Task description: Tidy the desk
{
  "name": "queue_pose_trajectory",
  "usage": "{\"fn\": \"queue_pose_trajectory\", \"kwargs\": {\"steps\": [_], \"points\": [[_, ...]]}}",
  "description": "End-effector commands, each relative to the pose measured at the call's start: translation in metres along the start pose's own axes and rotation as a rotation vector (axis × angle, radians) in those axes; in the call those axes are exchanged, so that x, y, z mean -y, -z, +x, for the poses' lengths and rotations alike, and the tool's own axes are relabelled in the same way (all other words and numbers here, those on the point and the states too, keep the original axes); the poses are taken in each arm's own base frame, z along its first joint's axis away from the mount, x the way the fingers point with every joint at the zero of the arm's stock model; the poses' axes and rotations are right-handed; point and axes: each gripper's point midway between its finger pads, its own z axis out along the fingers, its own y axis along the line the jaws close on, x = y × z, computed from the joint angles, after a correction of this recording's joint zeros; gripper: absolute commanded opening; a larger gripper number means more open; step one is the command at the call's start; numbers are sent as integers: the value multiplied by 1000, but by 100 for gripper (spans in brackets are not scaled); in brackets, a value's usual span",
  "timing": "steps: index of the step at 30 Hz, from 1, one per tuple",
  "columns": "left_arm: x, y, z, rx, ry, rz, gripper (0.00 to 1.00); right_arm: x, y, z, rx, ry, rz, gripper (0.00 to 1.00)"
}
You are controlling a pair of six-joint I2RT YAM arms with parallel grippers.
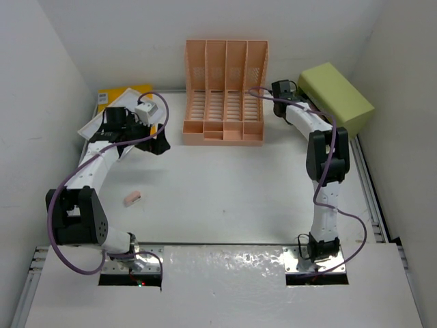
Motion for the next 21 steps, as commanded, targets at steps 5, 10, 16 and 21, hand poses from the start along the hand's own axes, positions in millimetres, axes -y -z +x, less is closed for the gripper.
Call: {"fn": "queue_pose_trajectory", "kwargs": {"steps": [5, 10, 16, 21], "points": [[-5, 4, -14, 32, -30, -11, 100, 50, -4, -8, 18, -70, 146, 0], [-5, 3, -14, 28, -29, -10, 100, 57, -10, -5, 9, -82, 153, 0], [-6, 2, -13, 24, -27, -9, 100, 51, -9, -5, 20, -87, 124, 0], [-5, 2, -12, 17, -25, -5, 100, 56, -11, -6, 13, -72, 141, 0]]}}
